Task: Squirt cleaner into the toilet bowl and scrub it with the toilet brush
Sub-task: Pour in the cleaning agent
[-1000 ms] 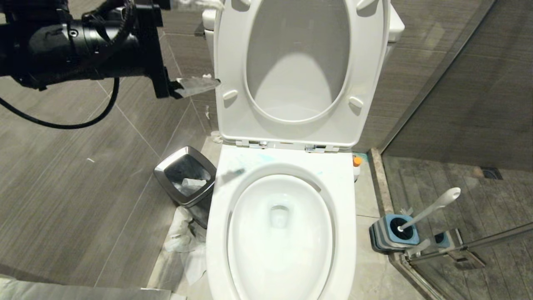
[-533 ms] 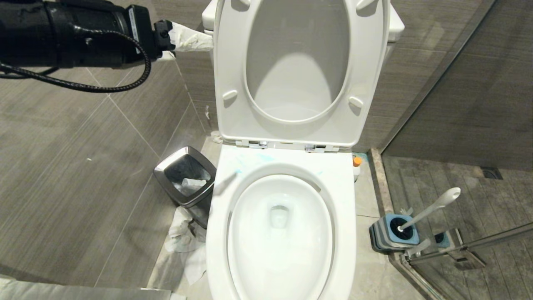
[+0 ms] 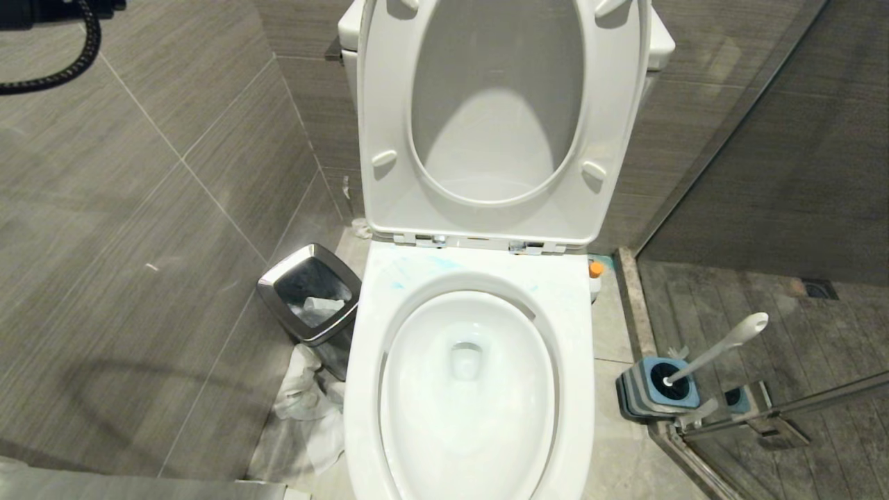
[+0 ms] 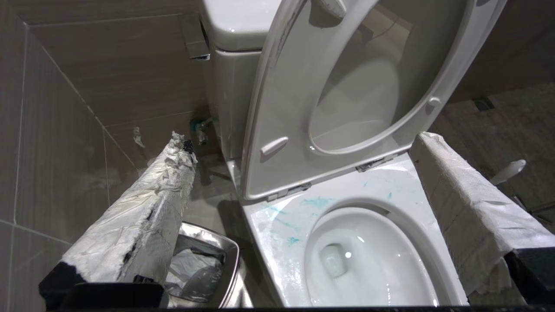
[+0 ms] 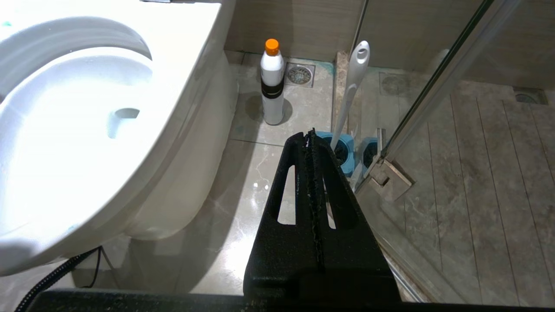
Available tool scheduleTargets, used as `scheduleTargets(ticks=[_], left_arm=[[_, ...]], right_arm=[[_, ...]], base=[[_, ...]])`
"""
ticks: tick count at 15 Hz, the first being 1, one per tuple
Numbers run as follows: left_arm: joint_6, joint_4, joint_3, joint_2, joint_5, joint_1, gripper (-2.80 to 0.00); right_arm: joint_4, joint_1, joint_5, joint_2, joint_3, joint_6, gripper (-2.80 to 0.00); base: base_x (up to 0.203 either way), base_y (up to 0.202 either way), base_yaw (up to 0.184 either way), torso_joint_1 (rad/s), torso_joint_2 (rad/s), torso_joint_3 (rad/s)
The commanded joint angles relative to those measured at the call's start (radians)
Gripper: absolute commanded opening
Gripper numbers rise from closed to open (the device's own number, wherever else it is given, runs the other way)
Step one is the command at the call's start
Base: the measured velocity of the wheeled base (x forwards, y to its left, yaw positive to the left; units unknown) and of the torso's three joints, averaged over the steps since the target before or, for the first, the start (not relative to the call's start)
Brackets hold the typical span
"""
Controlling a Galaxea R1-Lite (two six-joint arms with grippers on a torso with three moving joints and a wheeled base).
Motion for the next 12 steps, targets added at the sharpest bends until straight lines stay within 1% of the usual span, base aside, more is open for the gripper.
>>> scheduleTargets(ticks=[1,5,8,10,12], left_arm=[[0.001,-0.003,-0.004,-0.03,-0.001,0.001,-2.8],[0.001,-0.006,-0.004,-0.062,0.014,0.001,-2.8],[0.001,-0.004,-0.005,-0.115,0.018,0.0,-2.8],[0.001,-0.003,-0.005,-0.161,0.069,-0.001,-2.8],[0.001,-0.001,-0.005,-0.2,0.1,0.0,-2.8]], right_arm=[[-0.001,0.0,0.0,0.0,0.025,0.001,-2.8],[-0.001,0.0,0.0,0.0,0.026,0.001,-2.8],[-0.001,0.0,0.0,0.0,0.026,0.001,-2.8],[-0.001,0.0,0.0,0.0,0.026,0.001,-2.8],[-0.001,0.0,0.0,0.0,0.025,0.001,-2.8]], base=[[0.0,0.0,0.0,0.0,0.0,0.0],[0.0,0.0,0.0,0.0,0.0,0.0],[0.0,0.0,0.0,0.0,0.0,0.0],[0.0,0.0,0.0,0.0,0.0,0.0],[0.0,0.0,0.0,0.0,0.0,0.0]])
